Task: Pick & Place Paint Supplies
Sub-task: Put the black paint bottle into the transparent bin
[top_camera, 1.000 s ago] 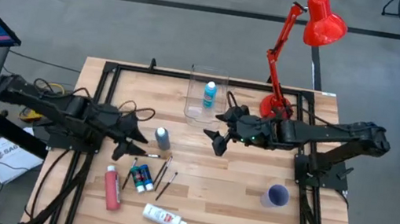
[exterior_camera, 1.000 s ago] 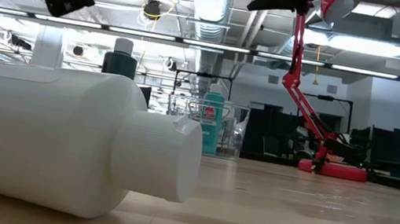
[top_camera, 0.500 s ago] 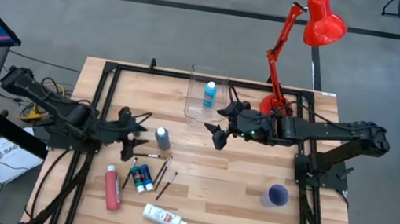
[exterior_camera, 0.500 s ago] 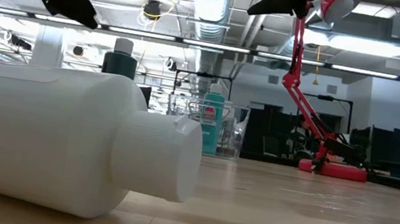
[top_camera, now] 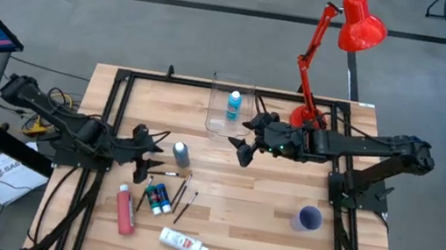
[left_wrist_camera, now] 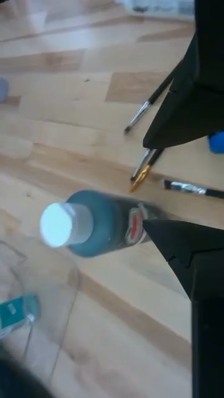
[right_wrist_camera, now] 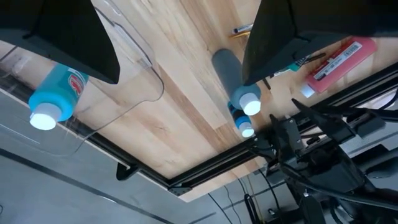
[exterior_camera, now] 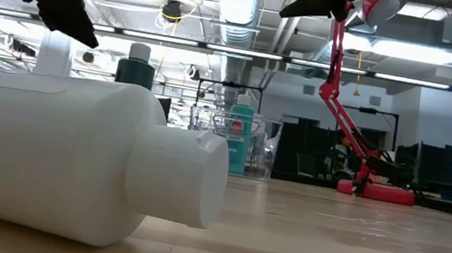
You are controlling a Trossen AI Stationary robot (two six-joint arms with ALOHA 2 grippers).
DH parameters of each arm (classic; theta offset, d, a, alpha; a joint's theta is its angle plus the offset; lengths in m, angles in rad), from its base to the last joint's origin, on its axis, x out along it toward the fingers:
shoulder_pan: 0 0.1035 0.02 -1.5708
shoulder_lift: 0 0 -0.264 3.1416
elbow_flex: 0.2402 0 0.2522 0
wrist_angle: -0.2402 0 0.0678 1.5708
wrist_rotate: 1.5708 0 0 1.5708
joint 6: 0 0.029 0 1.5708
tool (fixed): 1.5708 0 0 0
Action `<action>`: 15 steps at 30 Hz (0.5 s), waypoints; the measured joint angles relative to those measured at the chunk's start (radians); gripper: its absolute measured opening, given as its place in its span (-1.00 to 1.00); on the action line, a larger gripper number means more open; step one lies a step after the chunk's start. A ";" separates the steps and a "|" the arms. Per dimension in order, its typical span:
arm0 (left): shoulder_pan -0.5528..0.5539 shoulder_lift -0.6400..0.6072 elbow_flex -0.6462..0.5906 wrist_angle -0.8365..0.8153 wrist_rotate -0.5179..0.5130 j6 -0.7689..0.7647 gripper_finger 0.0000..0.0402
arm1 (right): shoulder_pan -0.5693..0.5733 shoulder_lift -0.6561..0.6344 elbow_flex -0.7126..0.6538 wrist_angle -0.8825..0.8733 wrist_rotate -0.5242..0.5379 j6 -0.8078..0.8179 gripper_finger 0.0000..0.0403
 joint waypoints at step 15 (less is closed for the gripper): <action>0.115 0.063 -0.025 0.116 0.006 -0.065 0.34 | -0.001 0.000 0.000 -0.001 0.000 0.000 0.62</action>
